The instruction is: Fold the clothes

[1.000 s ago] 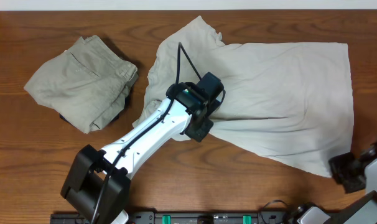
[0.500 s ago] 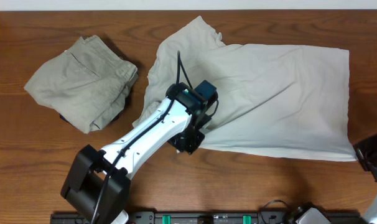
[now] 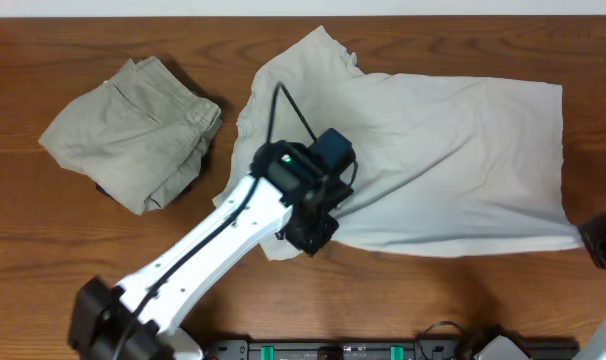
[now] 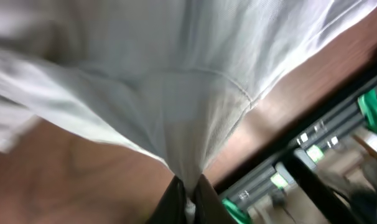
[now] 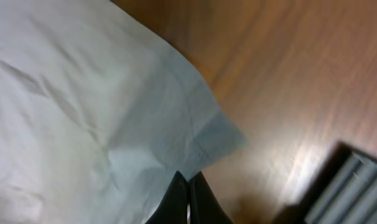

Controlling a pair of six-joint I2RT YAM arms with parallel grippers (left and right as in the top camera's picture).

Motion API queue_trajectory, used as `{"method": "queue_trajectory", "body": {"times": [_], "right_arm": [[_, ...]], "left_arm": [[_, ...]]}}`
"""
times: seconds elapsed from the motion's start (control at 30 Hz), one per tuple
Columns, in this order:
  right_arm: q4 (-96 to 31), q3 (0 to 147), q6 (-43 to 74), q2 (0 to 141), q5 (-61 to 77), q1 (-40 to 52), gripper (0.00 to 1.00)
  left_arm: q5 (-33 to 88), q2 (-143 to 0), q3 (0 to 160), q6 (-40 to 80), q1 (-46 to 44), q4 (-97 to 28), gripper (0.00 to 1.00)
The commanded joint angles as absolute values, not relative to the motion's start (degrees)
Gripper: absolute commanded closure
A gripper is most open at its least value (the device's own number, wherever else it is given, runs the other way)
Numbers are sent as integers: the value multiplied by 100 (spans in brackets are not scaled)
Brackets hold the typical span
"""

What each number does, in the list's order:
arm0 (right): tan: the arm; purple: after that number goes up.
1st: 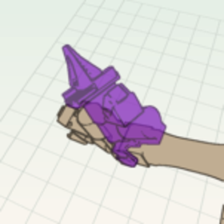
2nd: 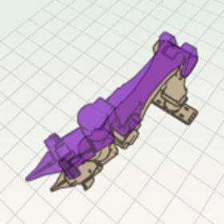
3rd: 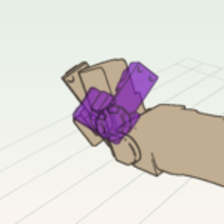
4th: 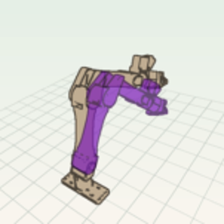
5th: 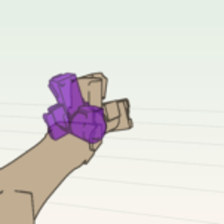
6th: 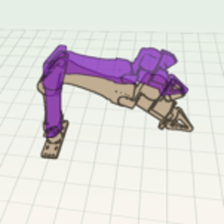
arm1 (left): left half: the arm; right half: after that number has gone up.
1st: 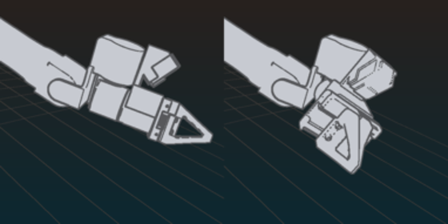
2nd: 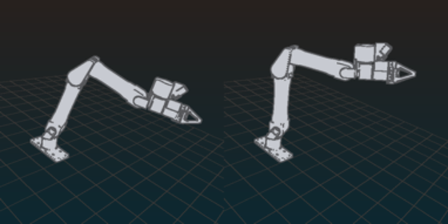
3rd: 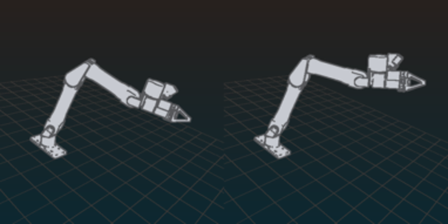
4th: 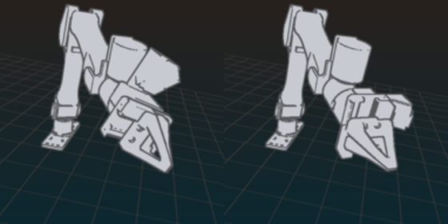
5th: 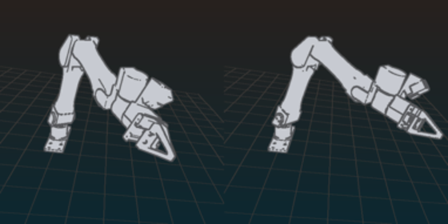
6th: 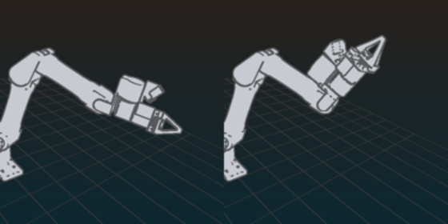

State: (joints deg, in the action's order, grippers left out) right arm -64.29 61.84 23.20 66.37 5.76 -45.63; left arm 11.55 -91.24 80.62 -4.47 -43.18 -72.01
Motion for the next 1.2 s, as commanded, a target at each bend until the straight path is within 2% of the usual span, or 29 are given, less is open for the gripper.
{"method": "queue_trajectory", "body": {"times": [0.0,0.13,0.37,0.63,0.77,0.97,1.03,1.17], "right_arm": [[-6123,6298,2401,6724,1055,-4563,99],[-5553,6298,2617,7057,1406,-4414,99],[-4687,6298,2635,7940,1741,-3938,99],[-3907,6298,2786,8781,1874,-3612,99],[-3809,6298,2781,8906,1868,-3605,99],[-3804,6300,2781,8903,1868,-3647,99],[-3813,6300,2783,8903,1868,-3647,99],[-3811,6300,2781,8903,1868,-3647,99]], "left_arm": [[471,-9137,8145,-760,-4283,-6947,92],[-38,-9190,8145,-1120,-4283,-6357,90],[-95,-9290,8145,-1870,-4283,-5561,89],[-117,-9749,8145,-1946,-4206,-5089,89],[-113,-9859,8145,-1525,-4167,-5594,83],[-56,-9859,7968,-204,-4154,-6449,58],[-54,-9859,7697,305,-4106,-6434,51],[-47,-9861,6997,1039,-3889,-6018,46]]}}
